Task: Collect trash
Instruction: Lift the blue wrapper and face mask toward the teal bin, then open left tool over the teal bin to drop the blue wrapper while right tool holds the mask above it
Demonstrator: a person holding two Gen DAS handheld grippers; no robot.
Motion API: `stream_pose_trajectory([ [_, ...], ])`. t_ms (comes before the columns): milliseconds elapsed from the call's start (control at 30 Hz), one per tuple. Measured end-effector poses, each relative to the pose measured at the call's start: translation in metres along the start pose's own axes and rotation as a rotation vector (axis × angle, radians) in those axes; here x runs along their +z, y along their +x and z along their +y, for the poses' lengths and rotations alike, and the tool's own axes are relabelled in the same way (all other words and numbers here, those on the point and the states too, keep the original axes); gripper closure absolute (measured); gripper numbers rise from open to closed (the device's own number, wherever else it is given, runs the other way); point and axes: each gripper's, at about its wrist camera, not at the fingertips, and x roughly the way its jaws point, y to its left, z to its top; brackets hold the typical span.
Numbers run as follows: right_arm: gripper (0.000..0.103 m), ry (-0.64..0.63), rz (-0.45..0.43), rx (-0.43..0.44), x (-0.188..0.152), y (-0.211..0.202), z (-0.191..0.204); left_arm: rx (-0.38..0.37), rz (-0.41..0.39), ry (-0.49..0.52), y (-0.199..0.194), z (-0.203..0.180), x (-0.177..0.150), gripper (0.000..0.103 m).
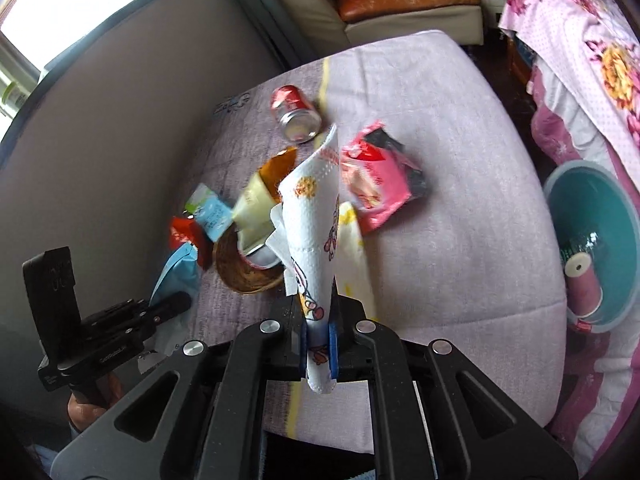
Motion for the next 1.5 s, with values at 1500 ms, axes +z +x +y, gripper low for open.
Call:
stream_pose_trajectory([
  [1500, 0.096, 0.382, -0.260, -0.210, -0.009, -0.106, -0.235, -0.136, 0.125, 0.335, 0.117, -0.234, 0.064, 0.087],
])
